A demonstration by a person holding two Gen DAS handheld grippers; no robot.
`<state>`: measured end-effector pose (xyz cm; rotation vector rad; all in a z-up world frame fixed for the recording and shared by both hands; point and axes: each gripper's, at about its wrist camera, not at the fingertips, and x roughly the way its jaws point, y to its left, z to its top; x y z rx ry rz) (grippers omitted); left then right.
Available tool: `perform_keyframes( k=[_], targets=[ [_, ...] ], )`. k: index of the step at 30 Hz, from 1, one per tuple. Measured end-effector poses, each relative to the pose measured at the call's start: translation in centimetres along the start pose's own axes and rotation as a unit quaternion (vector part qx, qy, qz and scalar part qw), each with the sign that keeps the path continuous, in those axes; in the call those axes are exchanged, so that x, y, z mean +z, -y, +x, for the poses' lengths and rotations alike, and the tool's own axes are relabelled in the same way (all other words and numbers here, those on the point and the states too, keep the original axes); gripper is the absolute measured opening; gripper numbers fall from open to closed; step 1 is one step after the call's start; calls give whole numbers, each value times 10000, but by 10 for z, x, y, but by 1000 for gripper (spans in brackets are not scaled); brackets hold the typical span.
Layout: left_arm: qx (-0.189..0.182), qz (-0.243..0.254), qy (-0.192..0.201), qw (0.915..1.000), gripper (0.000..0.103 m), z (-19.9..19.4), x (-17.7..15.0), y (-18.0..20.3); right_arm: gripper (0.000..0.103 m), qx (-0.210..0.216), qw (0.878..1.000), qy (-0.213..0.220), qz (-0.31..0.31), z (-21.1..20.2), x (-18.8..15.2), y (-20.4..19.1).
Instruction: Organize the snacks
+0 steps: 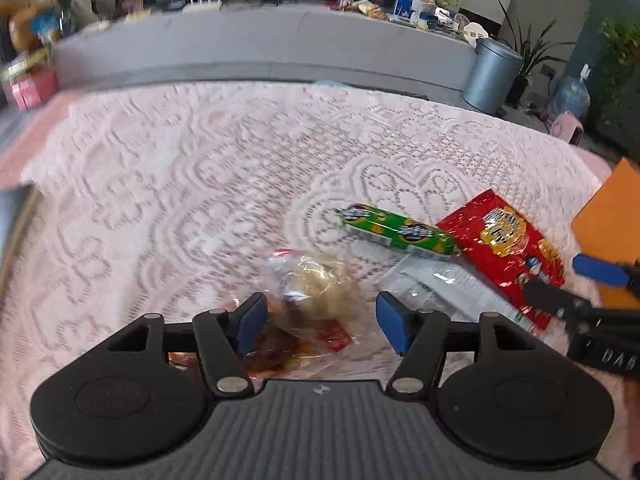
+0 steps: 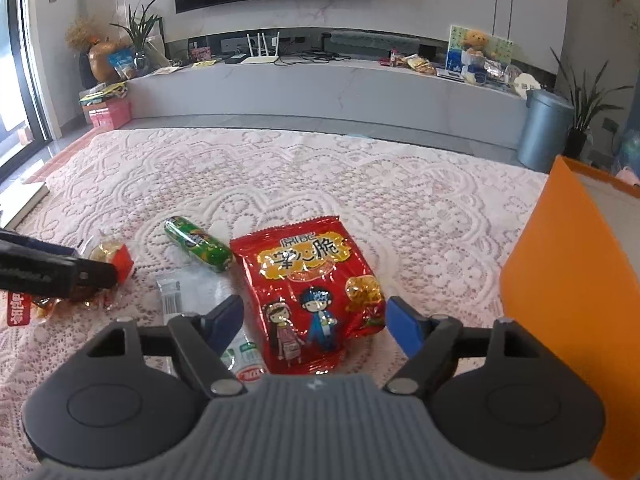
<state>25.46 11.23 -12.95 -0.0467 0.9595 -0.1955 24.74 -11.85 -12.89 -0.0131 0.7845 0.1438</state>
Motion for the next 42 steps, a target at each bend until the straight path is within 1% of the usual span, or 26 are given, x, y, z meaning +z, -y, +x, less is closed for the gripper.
perform_keyframes(
  k=[3,5,7,9,10,13,15,17,18,21,24,26,28,31,32,33,34,35,38,42],
  targets=[
    [115,-20,50,9999,70,4,3,4,80,-79,10000,20,56,3,-1,5],
    [150,-27,42,9999,70,7,3,5,85,-104,9999,37,78,4,1,8],
    [131,-21,-23,9999,68,10,3,7,85,-95,9999,39,83,6,2,11],
    [195,-23,31,9998,61,11,3,7,85,-26,10000,-8,67,11,5,11],
    [205,-81,52,9997,61,11,4,5,86,15,10000,-26,8,14,7,9],
    [87,-341,77,9994,61,12,6,-1,92,-3,9996,-32,-276,24,9,1],
    [-6,-385,130,9992,67,12,7,-3,93,-18,9993,-76,-370,31,11,-2],
    [-18,-307,226,9993,73,11,7,-1,95,-12,9993,-117,-344,36,13,0],
    [19,-222,297,9993,74,10,7,2,95,-3,9993,-166,-326,39,14,2],
    [174,79,430,9989,74,11,6,7,95,130,9989,-344,-296,48,15,4],
    [267,283,543,9978,75,14,6,12,95,171,9987,-389,-290,55,16,3],
    [367,513,680,9957,75,15,5,15,95,203,9986,-404,-282,58,17,3],
    [496,834,787,9922,75,16,5,19,94,239,9984,-437,-251,62,18,3],
    [500,1011,831,9901,74,18,4,22,90,348,9978,-524,-186,67,19,3],
    [487,1046,827,9899,73,18,4,22,88,354,9979,-513,-191,67,19,3],
    [486,1104,816,9893,68,18,3,23,86,368,9978,-510,-189,67,18,3],
    [501,1143,806,9889,68,19,3,24,82,374,9979,-491,-203,66,19,3],
    [512,1183,796,9885,65,20,2,25,81,376,9979,-481,-234,65,19,3],
    [513,1209,751,9885,62,21,2,25,78,407,9977,-491,-239,63,19,3],
    [471,1147,730,9896,61,22,3,22,76,403,9978,-487,-173,58,21,3]
  ],
)
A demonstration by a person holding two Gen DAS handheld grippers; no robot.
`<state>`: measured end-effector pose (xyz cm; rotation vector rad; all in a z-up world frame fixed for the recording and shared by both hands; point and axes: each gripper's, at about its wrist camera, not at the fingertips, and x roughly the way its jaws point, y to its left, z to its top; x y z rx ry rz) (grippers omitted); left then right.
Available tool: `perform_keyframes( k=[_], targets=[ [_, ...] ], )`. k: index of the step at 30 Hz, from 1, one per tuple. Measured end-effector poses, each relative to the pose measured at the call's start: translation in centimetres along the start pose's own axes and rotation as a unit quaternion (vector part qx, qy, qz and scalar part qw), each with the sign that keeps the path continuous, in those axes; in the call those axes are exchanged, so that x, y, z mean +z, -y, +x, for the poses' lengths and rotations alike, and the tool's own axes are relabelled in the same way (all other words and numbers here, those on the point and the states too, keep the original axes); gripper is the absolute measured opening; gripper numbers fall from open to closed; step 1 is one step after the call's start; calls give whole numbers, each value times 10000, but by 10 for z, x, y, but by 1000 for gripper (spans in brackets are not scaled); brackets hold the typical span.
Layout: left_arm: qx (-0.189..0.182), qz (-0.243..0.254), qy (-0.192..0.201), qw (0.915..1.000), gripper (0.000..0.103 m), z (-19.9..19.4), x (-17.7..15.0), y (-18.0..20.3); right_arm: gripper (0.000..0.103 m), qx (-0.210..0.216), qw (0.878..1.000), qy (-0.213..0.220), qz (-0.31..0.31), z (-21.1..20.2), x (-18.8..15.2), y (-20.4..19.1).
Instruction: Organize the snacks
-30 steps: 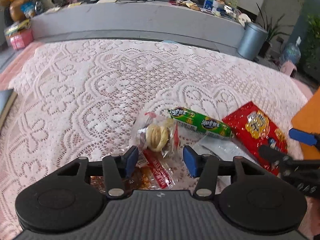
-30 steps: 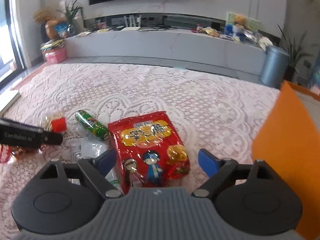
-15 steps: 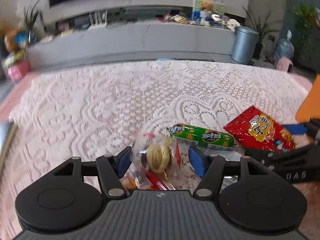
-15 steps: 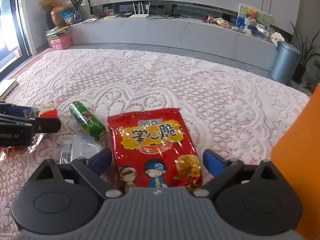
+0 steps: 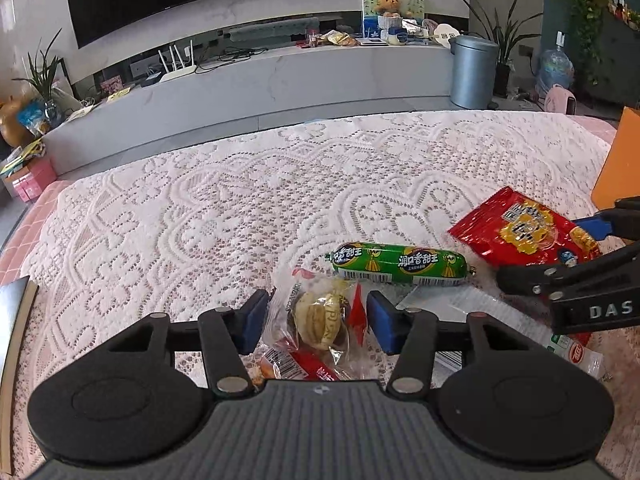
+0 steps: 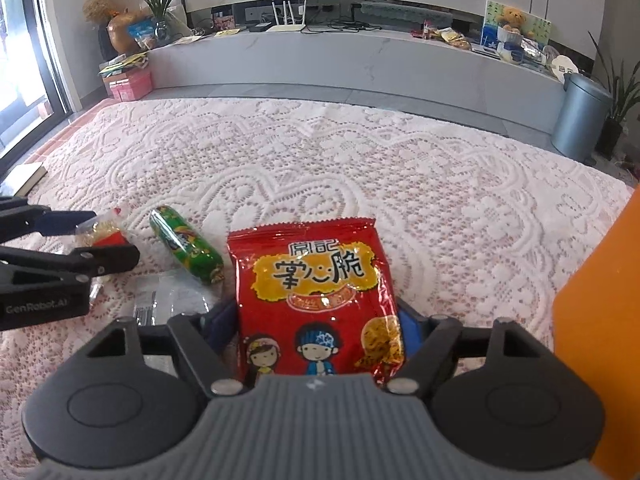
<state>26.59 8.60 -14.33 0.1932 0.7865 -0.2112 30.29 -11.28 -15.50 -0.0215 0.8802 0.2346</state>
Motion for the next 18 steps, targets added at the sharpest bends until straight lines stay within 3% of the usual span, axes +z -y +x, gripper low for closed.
perform_keyframes(
  k=[7,9,18],
  targets=[
    [55,176,-27,9998,58,-1,-1,3,75,-174,9998,112,14,-25,4,-1],
    [55,210,19,9998,53,-2,-1,4,75,-226,9997,122,11,-33,4,-2],
    [61,-238,385,9990,51,-38,7,2,75,-110,9994,210,248,-76,-8,-1]
  ],
)
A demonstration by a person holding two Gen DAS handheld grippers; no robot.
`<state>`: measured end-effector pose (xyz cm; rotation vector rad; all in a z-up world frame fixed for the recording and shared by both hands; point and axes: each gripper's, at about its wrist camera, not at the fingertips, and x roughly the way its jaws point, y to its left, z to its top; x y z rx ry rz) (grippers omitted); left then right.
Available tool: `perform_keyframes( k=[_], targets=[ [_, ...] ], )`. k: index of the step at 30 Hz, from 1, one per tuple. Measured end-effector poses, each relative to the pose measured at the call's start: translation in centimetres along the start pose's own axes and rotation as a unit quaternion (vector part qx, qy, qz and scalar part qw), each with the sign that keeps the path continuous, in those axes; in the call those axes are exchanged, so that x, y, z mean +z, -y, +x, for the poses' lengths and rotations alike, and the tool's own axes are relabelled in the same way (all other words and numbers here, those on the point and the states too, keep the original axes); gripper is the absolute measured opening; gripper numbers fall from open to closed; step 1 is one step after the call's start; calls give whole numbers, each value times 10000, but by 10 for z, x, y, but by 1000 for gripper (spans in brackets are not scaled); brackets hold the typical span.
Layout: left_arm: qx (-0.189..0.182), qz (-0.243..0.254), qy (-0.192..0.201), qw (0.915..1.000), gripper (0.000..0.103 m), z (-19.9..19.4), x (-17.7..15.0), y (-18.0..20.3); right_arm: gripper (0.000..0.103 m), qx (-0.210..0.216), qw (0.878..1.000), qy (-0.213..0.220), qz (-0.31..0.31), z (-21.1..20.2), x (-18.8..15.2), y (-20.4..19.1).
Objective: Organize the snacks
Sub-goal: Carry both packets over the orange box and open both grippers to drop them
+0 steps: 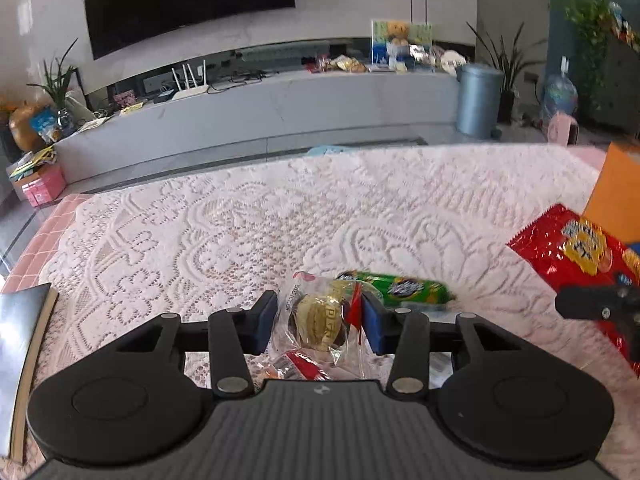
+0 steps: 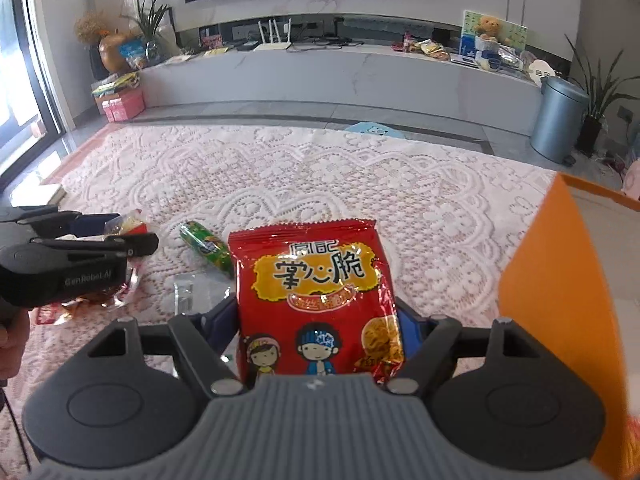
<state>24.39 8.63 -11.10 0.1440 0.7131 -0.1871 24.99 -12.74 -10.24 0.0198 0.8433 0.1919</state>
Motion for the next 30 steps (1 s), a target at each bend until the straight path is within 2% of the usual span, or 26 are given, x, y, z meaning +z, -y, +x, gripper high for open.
perform_keyframes(
  k=[5,8,12,18,25,28,30],
  targets=[
    [-285,-201,119,9993,51,-34,12,14,75,188,9994,134,245,-38,-5,10],
    [-656,-308,167,9972,51,-56,19,32,75,244,9987,301,342,-68,-5,21],
    [-1038,-45,321,9941,51,-87,30,70,75,266,9971,411,582,-109,-5,47],
    [-1721,162,391,9842,51,-112,46,122,75,-48,9961,361,808,-163,-15,95],
    [-2184,1165,568,9672,51,-123,70,214,75,-607,9957,103,689,-200,-36,148],
    [-2340,1446,466,9603,51,-117,75,247,75,-939,9938,-3,593,-204,-44,170],
    [-2391,1614,393,9567,51,-110,78,264,75,-1014,9926,-107,665,-203,-50,186]
  ],
)
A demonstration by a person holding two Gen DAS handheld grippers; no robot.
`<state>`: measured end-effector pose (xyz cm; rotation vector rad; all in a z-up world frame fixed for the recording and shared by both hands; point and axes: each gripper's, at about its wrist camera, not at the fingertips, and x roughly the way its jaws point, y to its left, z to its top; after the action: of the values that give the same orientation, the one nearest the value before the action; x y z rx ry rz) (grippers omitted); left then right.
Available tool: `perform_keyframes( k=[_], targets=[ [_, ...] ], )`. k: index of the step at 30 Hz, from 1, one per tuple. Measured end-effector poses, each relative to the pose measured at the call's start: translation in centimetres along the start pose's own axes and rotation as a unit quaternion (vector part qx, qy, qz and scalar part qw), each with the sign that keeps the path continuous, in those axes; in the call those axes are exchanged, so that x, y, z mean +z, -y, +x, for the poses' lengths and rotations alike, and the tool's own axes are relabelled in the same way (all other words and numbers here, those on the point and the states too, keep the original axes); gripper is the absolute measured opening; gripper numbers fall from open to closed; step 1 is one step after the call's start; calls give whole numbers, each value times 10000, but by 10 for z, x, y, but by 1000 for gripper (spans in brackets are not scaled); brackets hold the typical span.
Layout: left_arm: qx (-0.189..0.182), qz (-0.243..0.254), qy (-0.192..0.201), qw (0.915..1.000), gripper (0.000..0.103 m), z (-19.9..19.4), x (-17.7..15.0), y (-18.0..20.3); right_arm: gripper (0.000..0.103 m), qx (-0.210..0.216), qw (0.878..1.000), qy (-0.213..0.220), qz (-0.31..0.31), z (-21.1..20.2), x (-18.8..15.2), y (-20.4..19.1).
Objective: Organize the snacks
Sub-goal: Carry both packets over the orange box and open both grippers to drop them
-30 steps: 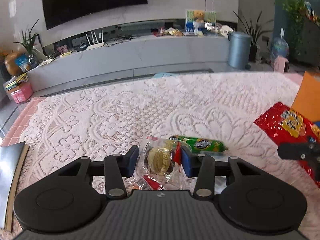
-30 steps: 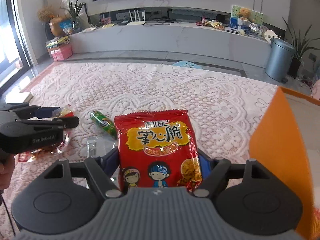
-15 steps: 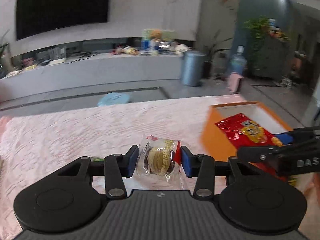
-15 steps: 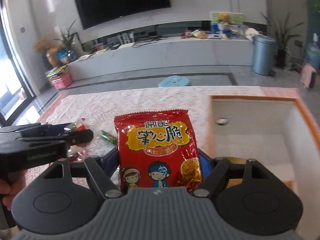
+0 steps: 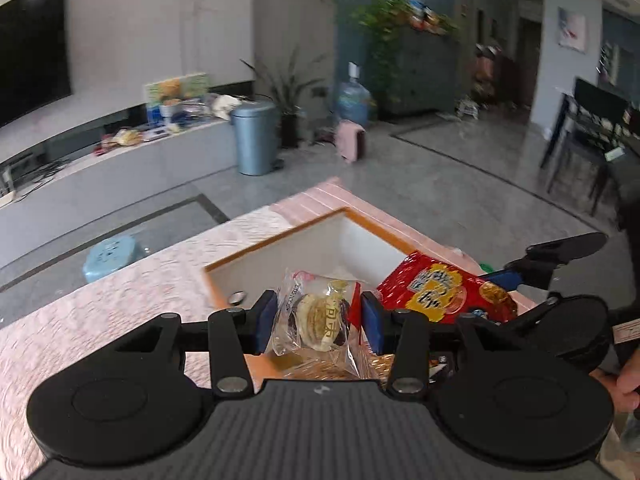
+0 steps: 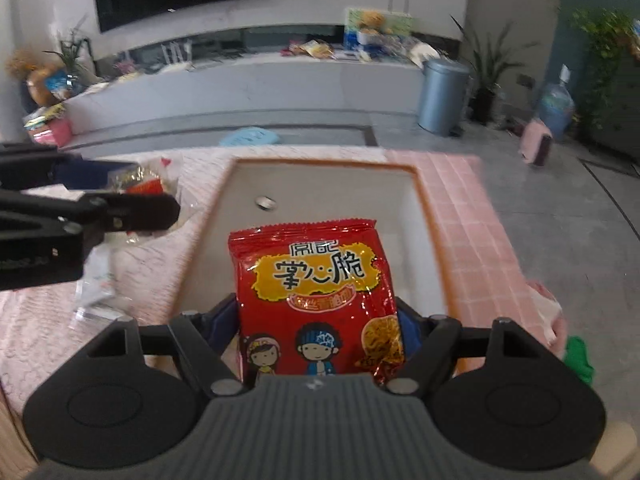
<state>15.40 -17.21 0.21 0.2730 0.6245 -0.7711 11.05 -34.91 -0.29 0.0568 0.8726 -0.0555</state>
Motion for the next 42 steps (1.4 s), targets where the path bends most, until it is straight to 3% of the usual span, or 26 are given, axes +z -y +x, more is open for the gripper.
perform_keyframes(
  k=[7,14,25,37,42],
  targets=[
    [-1,410,-674,9969,51,60,8,16,75,216,9984,-529,8,34,-5,31],
    [124,646,-1287,9895,50,110,7,2,75,285,9964,-624,-498,72,13,27],
    [-2,1062,-1599,9814,51,156,4,-14,76,366,9926,-849,-788,116,29,30],
    [-25,1232,-1781,9763,52,177,0,-16,76,123,9847,-919,-1475,129,33,13],
    [1,1235,-1857,9748,59,178,-1,-18,77,54,9819,-981,-1621,131,35,8]
  ],
)
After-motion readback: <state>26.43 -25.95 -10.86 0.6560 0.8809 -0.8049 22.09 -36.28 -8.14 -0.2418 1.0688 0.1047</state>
